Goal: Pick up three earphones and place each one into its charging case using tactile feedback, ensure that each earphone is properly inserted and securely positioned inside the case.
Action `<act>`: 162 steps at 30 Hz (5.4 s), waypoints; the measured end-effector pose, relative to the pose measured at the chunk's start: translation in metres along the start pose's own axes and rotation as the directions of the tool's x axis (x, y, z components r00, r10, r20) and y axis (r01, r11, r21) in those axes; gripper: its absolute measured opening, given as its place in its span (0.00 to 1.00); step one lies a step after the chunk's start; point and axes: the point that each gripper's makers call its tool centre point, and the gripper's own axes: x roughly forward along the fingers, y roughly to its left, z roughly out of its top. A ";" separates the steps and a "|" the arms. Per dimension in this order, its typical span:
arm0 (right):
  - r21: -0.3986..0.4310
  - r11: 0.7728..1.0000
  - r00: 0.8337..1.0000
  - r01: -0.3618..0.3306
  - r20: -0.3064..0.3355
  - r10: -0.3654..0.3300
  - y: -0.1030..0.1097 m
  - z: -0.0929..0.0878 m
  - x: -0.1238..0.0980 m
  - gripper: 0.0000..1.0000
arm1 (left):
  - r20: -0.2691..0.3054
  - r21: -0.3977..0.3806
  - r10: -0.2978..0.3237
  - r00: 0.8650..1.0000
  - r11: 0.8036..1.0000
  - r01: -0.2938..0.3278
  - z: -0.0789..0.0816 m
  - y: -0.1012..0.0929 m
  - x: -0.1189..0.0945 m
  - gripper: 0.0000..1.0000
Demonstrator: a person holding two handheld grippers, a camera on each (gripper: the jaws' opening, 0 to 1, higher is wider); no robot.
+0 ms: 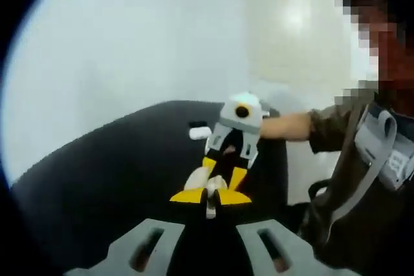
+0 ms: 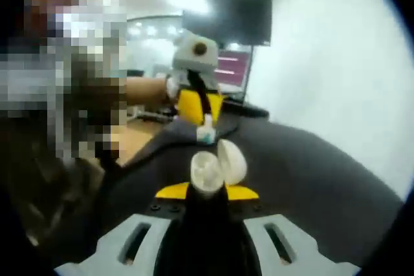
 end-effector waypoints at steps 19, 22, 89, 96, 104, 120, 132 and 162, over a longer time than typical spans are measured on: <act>0.048 0.999 1.000 -0.006 0.000 0.006 -0.002 -0.001 0.003 0.20 | -0.033 0.063 0.053 0.998 0.997 -0.051 -0.004 0.012 -0.017 0.11; 0.076 0.997 1.000 -0.010 0.001 0.010 -0.003 -0.002 0.002 0.20 | 0.055 0.020 0.122 0.991 0.992 -0.123 0.001 0.035 -0.023 0.14; 0.260 0.964 0.999 -0.052 0.001 0.053 -0.006 -0.007 -0.001 0.19 | 0.295 0.270 -0.150 0.944 0.960 0.069 -0.012 0.011 0.021 0.29; 0.185 0.983 0.999 -0.001 -0.033 0.007 -0.010 -0.012 0.000 0.33 | 0.248 0.255 -0.088 0.965 0.967 0.022 -0.020 0.021 0.029 0.32; 0.171 0.982 0.997 0.078 -0.031 -0.073 -0.024 -0.012 -0.004 0.39 | 0.436 0.103 -0.054 0.899 0.995 0.010 0.010 0.040 0.009 0.32; 0.270 0.944 0.977 0.190 0.038 -0.208 -0.048 0.012 -0.012 0.49 | 0.653 -0.207 0.281 0.704 0.960 -0.191 0.036 0.117 -0.057 0.31; 0.175 0.979 0.987 0.103 -0.140 -0.079 -0.038 -0.015 0.035 0.54 | 0.649 -0.155 0.277 0.709 0.960 -0.233 0.036 0.111 -0.055 0.33; 0.192 0.724 0.746 0.662 -0.253 -0.616 -0.070 -0.049 -0.162 0.40 | 0.598 -0.117 0.284 0.749 0.956 -0.270 0.028 0.113 -0.046 0.31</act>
